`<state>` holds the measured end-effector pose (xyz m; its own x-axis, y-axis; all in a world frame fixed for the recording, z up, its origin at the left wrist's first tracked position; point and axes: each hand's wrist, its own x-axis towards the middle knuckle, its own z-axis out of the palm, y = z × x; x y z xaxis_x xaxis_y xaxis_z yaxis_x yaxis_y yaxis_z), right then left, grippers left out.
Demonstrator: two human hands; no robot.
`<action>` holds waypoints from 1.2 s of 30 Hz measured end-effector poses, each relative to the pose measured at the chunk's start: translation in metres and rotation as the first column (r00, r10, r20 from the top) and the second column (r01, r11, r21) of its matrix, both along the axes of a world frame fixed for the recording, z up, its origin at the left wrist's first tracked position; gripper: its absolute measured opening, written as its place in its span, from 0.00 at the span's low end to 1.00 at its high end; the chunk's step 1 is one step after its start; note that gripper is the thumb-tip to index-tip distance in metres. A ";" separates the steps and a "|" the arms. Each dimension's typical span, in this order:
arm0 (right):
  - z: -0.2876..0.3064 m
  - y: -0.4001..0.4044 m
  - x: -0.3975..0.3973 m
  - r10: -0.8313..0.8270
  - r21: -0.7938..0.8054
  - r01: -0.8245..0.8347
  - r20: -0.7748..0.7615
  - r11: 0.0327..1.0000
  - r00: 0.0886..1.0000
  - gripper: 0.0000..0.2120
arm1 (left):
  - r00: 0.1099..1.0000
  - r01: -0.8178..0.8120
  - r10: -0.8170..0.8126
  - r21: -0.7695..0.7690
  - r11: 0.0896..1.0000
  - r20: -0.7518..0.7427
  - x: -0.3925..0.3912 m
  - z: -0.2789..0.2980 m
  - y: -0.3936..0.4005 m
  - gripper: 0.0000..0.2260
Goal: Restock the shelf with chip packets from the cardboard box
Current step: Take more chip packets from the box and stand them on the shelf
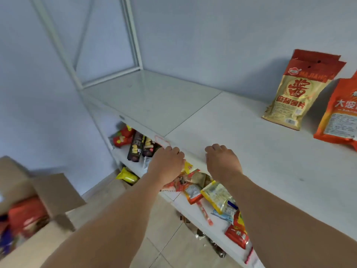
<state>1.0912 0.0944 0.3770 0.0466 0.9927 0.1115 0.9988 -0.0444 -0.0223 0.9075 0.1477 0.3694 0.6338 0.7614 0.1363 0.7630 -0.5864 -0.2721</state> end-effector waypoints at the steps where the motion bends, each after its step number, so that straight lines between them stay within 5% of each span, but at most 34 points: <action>1: -0.002 -0.002 -0.024 0.054 -0.016 -0.053 0.010 0.998 0.999 0.14 | 0.998 -0.060 0.060 -0.002 0.998 0.016 -0.026 -0.002 -0.011 0.18; 16: -0.050 -0.041 -0.421 0.613 -0.082 -0.609 0.055 0.789 0.788 0.13 | 0.785 -0.617 0.619 -0.077 0.784 0.016 -0.427 -0.040 -0.184 0.15; 26: -0.088 -0.046 -0.634 0.649 -0.160 -0.684 -0.224 0.712 0.727 0.12 | 0.587 -0.763 0.796 -0.228 0.605 0.149 -0.617 -0.096 -0.225 0.15; 36: -0.197 0.066 -0.793 0.541 -0.336 -0.676 -0.415 0.656 0.731 0.12 | 0.280 -0.820 0.943 -0.466 0.332 0.180 -0.761 -0.192 -0.141 0.14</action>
<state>0.2981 0.1608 0.1802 -0.6266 0.7352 -0.2586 0.7586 0.4993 -0.4187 0.1466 0.0062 0.1774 -0.5150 0.8484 -0.1225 0.8304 0.5292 0.1742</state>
